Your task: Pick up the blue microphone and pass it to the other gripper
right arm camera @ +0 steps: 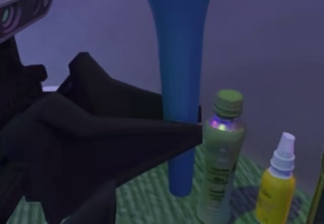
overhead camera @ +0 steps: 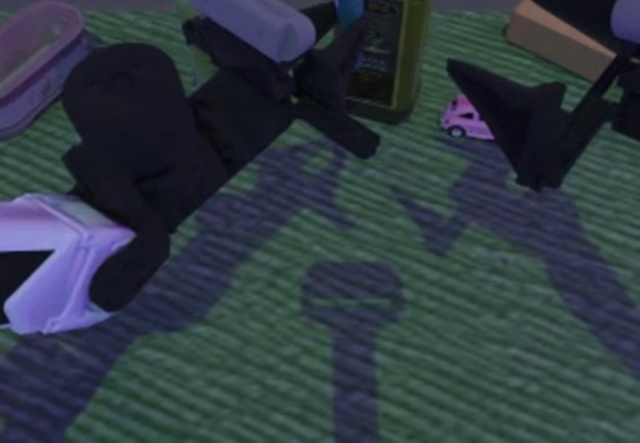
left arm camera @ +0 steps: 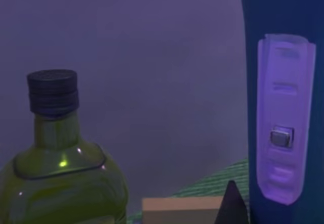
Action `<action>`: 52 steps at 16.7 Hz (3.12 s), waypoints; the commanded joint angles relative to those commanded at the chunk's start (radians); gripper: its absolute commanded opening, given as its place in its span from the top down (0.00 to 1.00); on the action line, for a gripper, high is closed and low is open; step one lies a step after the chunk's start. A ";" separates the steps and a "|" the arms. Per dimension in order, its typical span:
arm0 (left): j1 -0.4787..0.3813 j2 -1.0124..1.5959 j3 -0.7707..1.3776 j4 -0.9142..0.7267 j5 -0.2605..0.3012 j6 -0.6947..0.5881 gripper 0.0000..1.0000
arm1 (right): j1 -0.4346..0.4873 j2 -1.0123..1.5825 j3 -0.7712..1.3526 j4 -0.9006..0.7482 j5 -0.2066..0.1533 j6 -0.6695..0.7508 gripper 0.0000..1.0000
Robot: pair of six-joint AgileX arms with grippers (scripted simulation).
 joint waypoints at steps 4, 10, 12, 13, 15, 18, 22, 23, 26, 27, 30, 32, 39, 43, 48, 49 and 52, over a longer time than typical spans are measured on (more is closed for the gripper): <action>0.000 0.000 0.000 0.000 0.000 0.000 1.00 | 0.042 0.119 0.083 0.052 -0.057 -0.009 0.00; 0.000 0.000 0.000 0.000 0.000 0.000 1.00 | 0.041 0.123 0.086 0.052 -0.056 -0.008 0.00; 0.000 0.000 0.000 0.000 0.000 0.000 1.00 | 0.061 0.160 0.122 0.061 -0.040 -0.008 0.00; 0.000 0.000 0.000 0.000 0.000 0.000 1.00 | 0.077 0.195 0.153 0.067 -0.025 -0.007 0.00; 0.000 0.000 0.000 0.000 0.000 0.000 1.00 | 0.113 0.290 0.227 0.082 0.013 -0.006 0.00; 0.000 0.000 0.000 0.000 0.000 0.000 1.00 | 0.169 0.425 0.334 0.102 0.071 -0.004 0.00; 0.000 0.000 0.000 0.000 0.000 0.000 1.00 | 0.197 0.475 0.383 0.110 0.100 -0.003 0.00; 0.000 0.000 0.000 0.000 0.000 0.000 1.00 | 0.197 0.475 0.383 0.110 0.100 -0.003 0.00; 0.000 0.000 0.000 0.000 0.000 0.000 1.00 | 0.197 0.475 0.383 0.110 0.100 -0.003 0.15; 0.000 0.000 0.000 0.000 0.000 0.000 1.00 | 0.197 0.475 0.383 0.110 0.100 -0.003 0.23; 0.000 0.000 0.000 0.000 0.000 0.000 1.00 | 0.197 0.475 0.383 0.110 0.100 -0.003 0.45; 0.000 0.000 0.000 0.000 0.000 0.000 1.00 | 0.197 0.475 0.383 0.110 0.100 -0.003 0.60; 0.000 0.000 0.000 0.000 0.000 0.000 1.00 | 0.197 0.475 0.383 0.110 0.100 -0.003 1.00; 0.000 0.000 0.000 0.000 0.000 0.000 1.00 | 0.197 0.475 0.383 0.110 0.100 -0.003 1.00; 0.000 0.000 0.000 0.000 0.000 0.000 0.85 | 0.197 0.475 0.383 0.110 0.100 -0.003 1.00; 0.000 0.000 0.000 0.000 0.000 0.000 0.77 | 0.197 0.475 0.383 0.110 0.100 -0.003 1.00; 0.000 0.000 0.000 0.000 0.000 0.000 0.55 | 0.197 0.475 0.383 0.110 0.100 -0.003 1.00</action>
